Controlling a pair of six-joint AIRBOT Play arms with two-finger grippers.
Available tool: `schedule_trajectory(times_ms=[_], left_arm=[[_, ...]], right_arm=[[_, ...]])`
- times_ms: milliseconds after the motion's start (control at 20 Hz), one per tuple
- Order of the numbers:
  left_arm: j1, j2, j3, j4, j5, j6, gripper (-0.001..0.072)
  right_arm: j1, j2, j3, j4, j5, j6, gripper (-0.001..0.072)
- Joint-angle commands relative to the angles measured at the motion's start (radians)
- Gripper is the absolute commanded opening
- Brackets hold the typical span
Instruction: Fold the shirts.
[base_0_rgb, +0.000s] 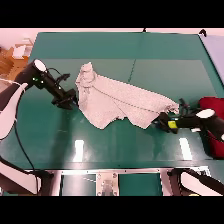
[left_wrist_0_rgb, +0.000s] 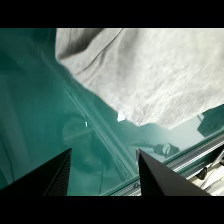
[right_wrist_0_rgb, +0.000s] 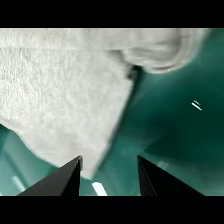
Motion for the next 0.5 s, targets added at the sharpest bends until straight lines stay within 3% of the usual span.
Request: schedule_trajectory(times_ms=[0, 100, 200, 300, 450], left_arm=[[-0.005, 0.067, -0.122, -0.001, 0.032, 0.044, 0.0476], [-0.005, 0.134, -0.186, 0.012, 0.091, 0.052, 0.0476], [-0.005, 0.198, -0.246, 0.031, 0.154, 0.056, 0.0476], [-0.005, 0.236, -0.29, 0.041, 0.175, 0.057, 0.0475], [-0.005, 0.262, -0.345, 0.01, 0.235, 0.058, 0.0476]], right_arm=[[0.183, -0.125, 0.029, 0.066, -0.098, -0.002, 0.0398], [0.252, -0.187, 0.097, 0.067, -0.113, -0.006, 0.0257], [0.285, -0.194, 0.18, 0.078, -0.027, -0.019, 0.0013], [0.281, -0.156, 0.299, 0.097, 0.172, -0.036, 0.0013], [0.187, -0.085, 0.562, 0.097, 0.208, -0.031, 0.0013]])
